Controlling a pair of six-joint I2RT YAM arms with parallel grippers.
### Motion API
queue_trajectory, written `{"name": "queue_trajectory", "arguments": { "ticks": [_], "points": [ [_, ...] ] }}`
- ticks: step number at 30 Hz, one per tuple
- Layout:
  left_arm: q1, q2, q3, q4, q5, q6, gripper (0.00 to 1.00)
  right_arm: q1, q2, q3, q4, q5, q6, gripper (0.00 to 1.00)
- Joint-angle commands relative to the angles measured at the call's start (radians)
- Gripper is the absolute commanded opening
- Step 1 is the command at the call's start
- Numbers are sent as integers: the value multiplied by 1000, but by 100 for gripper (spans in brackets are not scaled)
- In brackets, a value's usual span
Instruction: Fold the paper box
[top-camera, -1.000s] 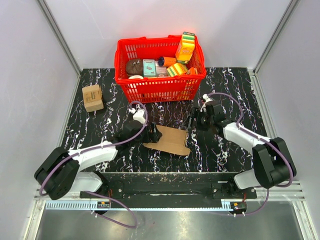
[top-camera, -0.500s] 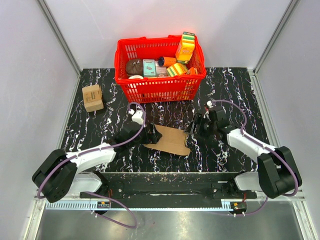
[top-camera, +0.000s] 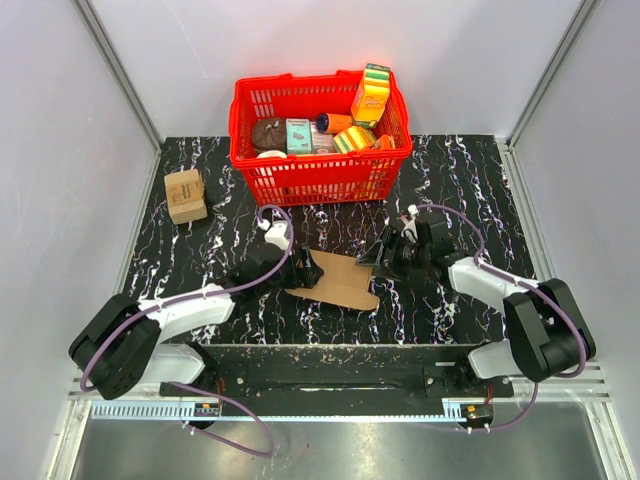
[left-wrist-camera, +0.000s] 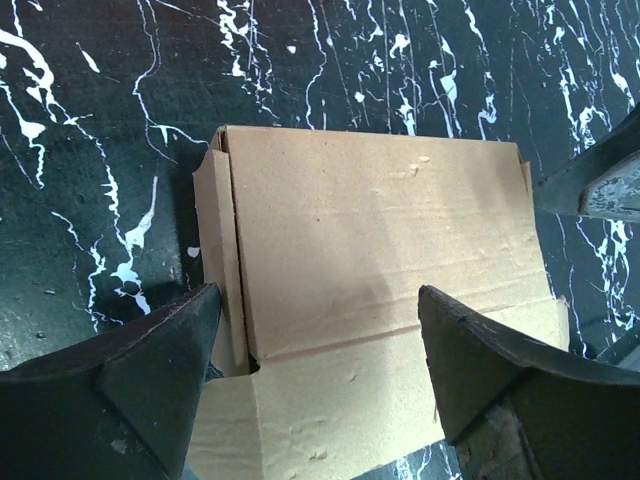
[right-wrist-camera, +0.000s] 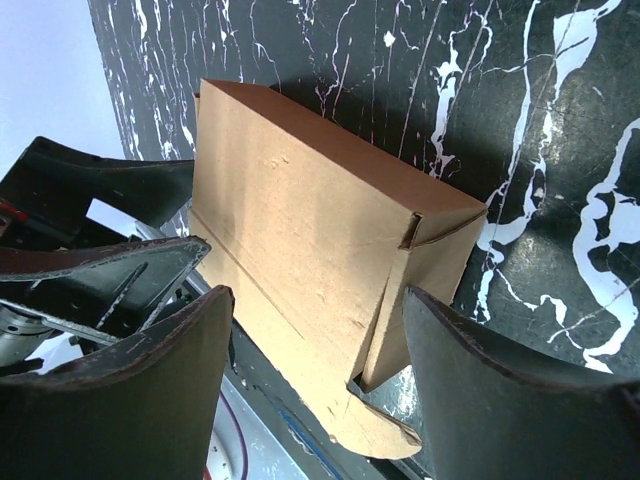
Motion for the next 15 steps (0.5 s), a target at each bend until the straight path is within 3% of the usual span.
{"name": "queue_trajectory", "arguments": {
  "ticks": [1,15],
  "points": [
    [6,20,25,68,23,6,84,-3,31,11,79,-53,31,74],
    [4,12,-1,104,79,-17,84,-8,126,86,121,-35,12,75]
  ]
}}
